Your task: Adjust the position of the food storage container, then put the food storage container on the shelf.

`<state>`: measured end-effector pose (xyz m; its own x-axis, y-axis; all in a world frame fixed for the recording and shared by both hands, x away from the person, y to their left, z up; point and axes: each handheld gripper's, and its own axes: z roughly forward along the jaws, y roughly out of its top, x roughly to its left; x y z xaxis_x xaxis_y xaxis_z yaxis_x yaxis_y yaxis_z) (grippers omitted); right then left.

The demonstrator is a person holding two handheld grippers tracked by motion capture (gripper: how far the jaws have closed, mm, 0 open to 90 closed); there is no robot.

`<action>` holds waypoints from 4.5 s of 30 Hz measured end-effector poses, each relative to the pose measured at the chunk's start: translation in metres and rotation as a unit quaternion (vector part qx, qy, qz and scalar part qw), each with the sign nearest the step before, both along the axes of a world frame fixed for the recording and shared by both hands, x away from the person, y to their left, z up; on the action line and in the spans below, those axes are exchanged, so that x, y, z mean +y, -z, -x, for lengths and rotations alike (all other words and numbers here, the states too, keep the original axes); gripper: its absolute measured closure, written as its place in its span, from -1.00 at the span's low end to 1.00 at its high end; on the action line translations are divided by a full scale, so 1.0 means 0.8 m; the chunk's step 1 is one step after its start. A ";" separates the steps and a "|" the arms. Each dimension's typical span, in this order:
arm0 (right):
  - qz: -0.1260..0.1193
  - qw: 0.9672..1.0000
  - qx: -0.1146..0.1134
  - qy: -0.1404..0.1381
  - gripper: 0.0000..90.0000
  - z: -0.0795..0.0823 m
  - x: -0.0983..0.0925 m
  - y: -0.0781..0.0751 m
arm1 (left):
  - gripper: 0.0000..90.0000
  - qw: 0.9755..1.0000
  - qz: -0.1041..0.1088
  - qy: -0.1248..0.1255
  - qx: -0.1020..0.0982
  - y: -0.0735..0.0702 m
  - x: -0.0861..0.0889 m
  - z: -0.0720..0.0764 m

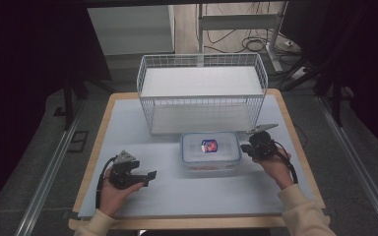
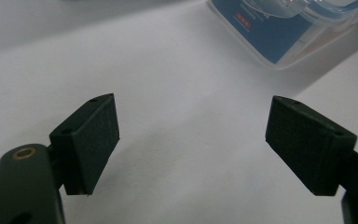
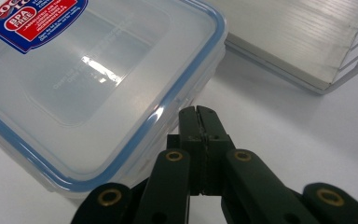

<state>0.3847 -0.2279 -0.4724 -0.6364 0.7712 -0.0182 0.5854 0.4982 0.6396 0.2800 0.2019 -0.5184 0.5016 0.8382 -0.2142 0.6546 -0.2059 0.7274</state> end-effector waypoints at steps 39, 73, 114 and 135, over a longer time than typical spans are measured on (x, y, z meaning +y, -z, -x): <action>-0.203 0.979 0.007 -0.002 -0.21 0.042 -0.079 -0.009 | -0.63 0.998 0.056 -0.023 -0.004 -0.045 -0.030 -0.027; -0.183 0.983 0.005 0.000 -0.40 0.039 -0.068 -0.013 | -0.68 0.978 0.167 0.025 0.118 -0.011 -0.096 -0.114; -0.265 0.947 0.182 -0.008 -0.40 -0.040 -0.011 0.035 | -0.53 0.967 0.206 0.037 0.143 0.003 -0.103 -0.117; -0.278 0.950 0.144 -0.012 0.00 -0.008 -0.023 0.020 | -0.22 0.977 0.191 0.037 0.084 -0.010 -0.100 -0.079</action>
<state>0.3911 -0.2465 -0.4883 -0.5712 0.5950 0.5653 0.7685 0.1457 0.6231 0.3432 0.1222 -0.5101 0.4885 0.6432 -0.5896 0.7655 0.0085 0.6434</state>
